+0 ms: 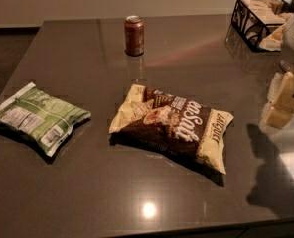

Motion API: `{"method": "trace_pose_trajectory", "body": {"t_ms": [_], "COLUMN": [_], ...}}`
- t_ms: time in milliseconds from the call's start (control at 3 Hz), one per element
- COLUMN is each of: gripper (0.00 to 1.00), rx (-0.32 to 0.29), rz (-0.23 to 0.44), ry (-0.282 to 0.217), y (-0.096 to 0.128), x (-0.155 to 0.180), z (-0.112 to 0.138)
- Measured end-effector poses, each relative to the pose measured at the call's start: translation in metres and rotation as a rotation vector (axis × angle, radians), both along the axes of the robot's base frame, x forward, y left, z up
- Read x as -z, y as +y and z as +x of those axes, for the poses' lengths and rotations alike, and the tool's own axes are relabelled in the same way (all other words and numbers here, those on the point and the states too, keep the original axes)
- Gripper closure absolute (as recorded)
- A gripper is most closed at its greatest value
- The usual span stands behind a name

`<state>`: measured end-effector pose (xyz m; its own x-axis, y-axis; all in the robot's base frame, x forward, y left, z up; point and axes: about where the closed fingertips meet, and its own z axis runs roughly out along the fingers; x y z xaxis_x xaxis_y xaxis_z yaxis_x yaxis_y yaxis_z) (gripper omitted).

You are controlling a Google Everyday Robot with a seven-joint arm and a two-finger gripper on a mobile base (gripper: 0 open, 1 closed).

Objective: Knock coke can over

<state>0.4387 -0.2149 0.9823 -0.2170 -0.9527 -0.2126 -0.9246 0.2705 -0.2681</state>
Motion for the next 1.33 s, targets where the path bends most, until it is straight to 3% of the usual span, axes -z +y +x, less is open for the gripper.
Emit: {"method": "trace_pose_trajectory", "body": {"t_ms": [333, 667, 1333], "gripper": [0.00, 0.00, 0.00], "rx": [0.000, 0.031, 0.149], "rz": [0.000, 0.045, 0.211], "ry": [0.000, -0.017, -0.052], "y": [0.000, 0.016, 0.078], "x": [0.000, -0.001, 0.002], "z": [0.000, 0.031, 0.136]}}
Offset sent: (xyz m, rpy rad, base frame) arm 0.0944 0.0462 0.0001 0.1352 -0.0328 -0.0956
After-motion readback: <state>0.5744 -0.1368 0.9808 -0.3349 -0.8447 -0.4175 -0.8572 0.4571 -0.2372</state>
